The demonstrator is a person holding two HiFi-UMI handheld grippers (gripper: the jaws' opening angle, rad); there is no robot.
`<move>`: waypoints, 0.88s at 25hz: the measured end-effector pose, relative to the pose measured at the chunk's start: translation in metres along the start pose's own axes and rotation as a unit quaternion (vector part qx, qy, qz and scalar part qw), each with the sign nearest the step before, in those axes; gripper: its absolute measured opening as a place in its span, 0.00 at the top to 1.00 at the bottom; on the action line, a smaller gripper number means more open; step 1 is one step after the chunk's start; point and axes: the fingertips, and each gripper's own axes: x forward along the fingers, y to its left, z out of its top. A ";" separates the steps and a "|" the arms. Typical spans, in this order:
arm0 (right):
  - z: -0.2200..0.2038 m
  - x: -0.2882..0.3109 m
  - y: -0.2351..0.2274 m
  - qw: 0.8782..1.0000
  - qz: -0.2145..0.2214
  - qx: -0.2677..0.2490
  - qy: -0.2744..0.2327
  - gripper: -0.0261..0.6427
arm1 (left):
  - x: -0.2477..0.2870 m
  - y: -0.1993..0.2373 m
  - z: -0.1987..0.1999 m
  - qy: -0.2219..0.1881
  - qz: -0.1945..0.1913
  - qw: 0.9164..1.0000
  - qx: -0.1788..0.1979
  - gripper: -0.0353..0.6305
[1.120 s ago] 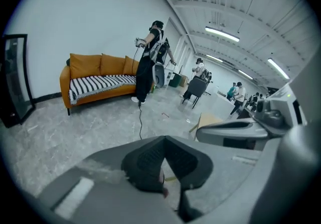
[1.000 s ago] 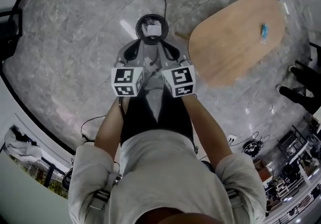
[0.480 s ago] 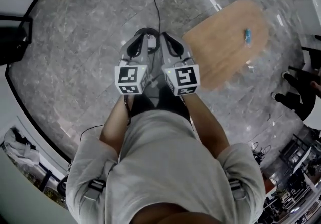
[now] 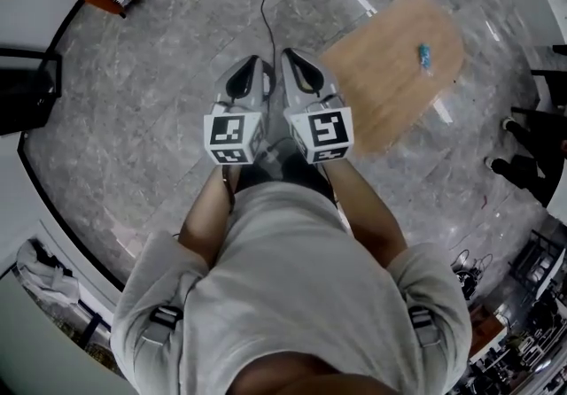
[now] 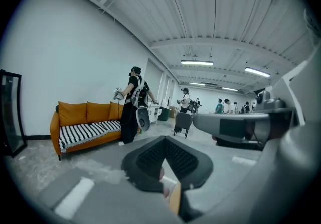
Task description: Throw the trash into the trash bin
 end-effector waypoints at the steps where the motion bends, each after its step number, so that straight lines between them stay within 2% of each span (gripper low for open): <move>1: 0.001 -0.003 -0.005 1.000 -0.002 0.002 -0.003 0.95 | 0.002 -0.005 0.002 -0.003 -0.003 1.000 0.005 0.92; 6: 0.013 -0.026 -0.013 1.000 -0.001 0.001 -0.014 0.95 | -0.004 -0.030 0.015 -0.009 -0.006 1.000 0.018 0.92; 10: 0.014 -0.038 -0.017 1.000 0.009 -0.001 -0.016 0.95 | -0.008 -0.041 0.016 -0.010 0.007 1.000 0.007 0.92; 12: 0.017 -0.042 -0.014 1.000 0.009 -0.006 -0.018 0.95 | -0.015 -0.047 0.017 -0.014 0.001 1.000 -0.002 0.92; 18: 0.035 -0.051 0.010 0.999 -0.037 -0.013 -0.032 0.95 | -0.033 -0.047 0.032 -0.024 -0.047 0.998 0.016 0.92; 20: 0.034 -0.060 0.015 0.997 -0.071 -0.017 -0.032 0.95 | -0.040 -0.050 0.036 -0.025 -0.081 0.996 0.031 0.92; 22: 0.031 -0.074 0.020 0.992 -0.124 -0.012 -0.031 0.95 | -0.050 -0.056 0.035 -0.017 -0.132 0.990 0.045 0.92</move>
